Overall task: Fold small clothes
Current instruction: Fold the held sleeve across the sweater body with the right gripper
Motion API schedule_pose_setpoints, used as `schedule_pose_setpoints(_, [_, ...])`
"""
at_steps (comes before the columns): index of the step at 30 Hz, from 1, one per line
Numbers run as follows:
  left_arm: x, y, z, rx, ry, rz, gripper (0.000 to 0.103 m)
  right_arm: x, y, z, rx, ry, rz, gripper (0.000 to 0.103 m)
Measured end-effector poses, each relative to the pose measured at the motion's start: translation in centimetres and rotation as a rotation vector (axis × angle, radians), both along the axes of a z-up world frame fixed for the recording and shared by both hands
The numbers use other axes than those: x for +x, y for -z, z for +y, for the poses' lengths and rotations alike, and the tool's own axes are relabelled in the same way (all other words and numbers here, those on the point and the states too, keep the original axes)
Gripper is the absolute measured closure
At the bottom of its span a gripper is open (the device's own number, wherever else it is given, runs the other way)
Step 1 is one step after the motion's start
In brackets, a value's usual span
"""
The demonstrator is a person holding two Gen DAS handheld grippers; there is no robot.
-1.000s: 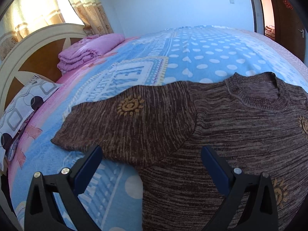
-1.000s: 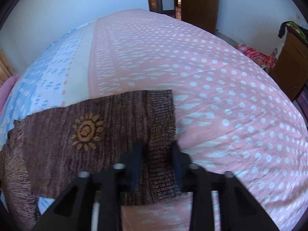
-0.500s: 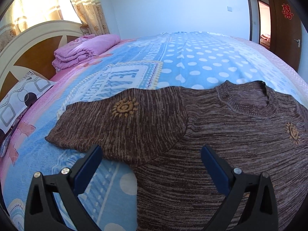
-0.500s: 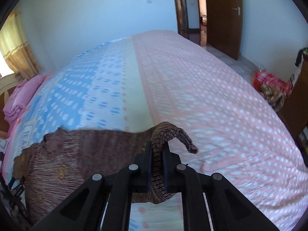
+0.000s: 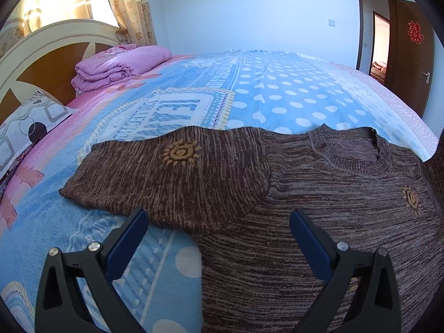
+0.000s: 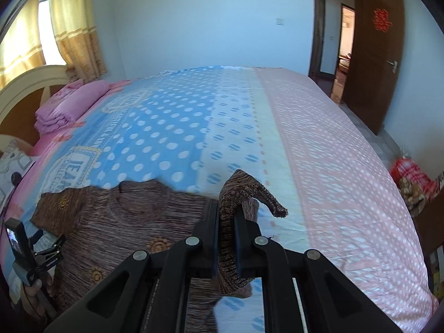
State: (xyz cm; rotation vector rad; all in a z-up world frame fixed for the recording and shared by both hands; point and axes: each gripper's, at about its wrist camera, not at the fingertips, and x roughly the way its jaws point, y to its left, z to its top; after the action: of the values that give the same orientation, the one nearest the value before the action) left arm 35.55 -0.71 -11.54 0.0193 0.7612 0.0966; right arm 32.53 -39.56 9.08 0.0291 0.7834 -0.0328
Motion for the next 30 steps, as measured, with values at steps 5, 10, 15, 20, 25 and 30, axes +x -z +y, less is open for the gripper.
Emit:
schedule_pose_setpoints(5, [0.0, 0.4, 0.7, -0.018, -0.008, 0.005, 0.0, 1.4, 0.9, 4.0, 0.007, -0.06, 0.016, 0.095])
schedule_pose_setpoints(10, [-0.1, 0.8, 1.0, -0.022, -0.009, 0.016, 0.0, 3.7, 4.3, 9.3, 0.063, -0.125, 0.052, 0.095])
schedule_pose_setpoints(15, [-0.4, 1.0, 1.1, -0.002, -0.009, 0.022, 0.0, 6.3, 11.0, 15.2, 0.104, -0.201, 0.136, 0.093])
schedule_pose_setpoints(20, [-0.6, 1.1, 1.3, 0.043, -0.011, 0.041, 0.0, 5.5, 16.4, 18.1, 0.175, -0.301, 0.228, 0.048])
schedule_pose_setpoints(25, [-0.7, -0.6, 1.4, 0.086, 0.006, 0.031, 0.0, 0.3, 15.6, 14.6, 0.144, -0.349, 0.186, 0.047])
schedule_pose_setpoints(30, [-0.3, -3.7, -2.0, 0.035, 0.099, 0.004, 0.0, -4.1, 14.3, 6.2, 0.098, -0.2, 0.126, 0.04])
